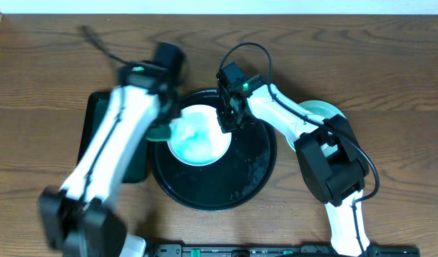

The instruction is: Clean dirty plates on tray and stack at the side

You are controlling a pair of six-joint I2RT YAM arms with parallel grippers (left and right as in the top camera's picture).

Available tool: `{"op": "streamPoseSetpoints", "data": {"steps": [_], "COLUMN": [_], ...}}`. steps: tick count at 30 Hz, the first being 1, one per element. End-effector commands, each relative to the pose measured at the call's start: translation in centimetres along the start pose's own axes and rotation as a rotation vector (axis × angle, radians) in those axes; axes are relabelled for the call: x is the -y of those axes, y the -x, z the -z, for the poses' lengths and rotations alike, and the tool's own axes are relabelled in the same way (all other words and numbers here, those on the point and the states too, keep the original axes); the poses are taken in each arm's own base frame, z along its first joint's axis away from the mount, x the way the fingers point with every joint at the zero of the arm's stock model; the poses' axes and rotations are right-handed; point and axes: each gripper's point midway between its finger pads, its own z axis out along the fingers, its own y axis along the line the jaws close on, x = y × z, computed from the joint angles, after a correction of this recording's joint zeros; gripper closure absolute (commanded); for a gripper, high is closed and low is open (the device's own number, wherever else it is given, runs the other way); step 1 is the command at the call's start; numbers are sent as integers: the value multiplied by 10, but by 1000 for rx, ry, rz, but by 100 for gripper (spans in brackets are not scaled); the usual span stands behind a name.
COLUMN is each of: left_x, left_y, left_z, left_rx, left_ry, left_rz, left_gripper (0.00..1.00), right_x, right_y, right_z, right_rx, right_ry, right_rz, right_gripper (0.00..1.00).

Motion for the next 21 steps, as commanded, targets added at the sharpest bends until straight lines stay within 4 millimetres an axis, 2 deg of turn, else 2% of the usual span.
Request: {"op": "streamPoseSetpoints", "data": {"steps": [1, 3, 6, 9, 15, 18, 20, 21], "left_x": [-42, -66, -98, -114, -110, -110, -110, -110], "left_y": [15, 17, 15, 14, 13, 13, 13, 13], "left_z": [22, 16, 0, -11, -29, -29, -29, -29], "left_rx": [52, 28, -22, -61, -131, -132, -132, -132], "left_ry": [5, 32, 71, 87, 28, 28, 28, 28], "left_rz": [58, 105, 196, 246, 263, 263, 263, 263], "left_gripper": [93, 93, 93, 93, 93, 93, 93, 93], "right_x": [-12, -4, 7, 6, -18, -41, -51, -63], "right_y": [-5, 1, 11, 14, 7, -2, -5, -10], "right_z": [21, 37, 71, 99, 176, 203, 211, 221], "right_rx": [15, 65, 180, 269, 530, 642, 685, 737], "right_ry": [27, -53, -256, -410, -940, -1116, -1162, -1212], "right_rz": [78, 90, 132, 178, 340, 408, 428, 450], "right_gripper": [99, 99, 99, 99, 99, 99, 99, 99]}}
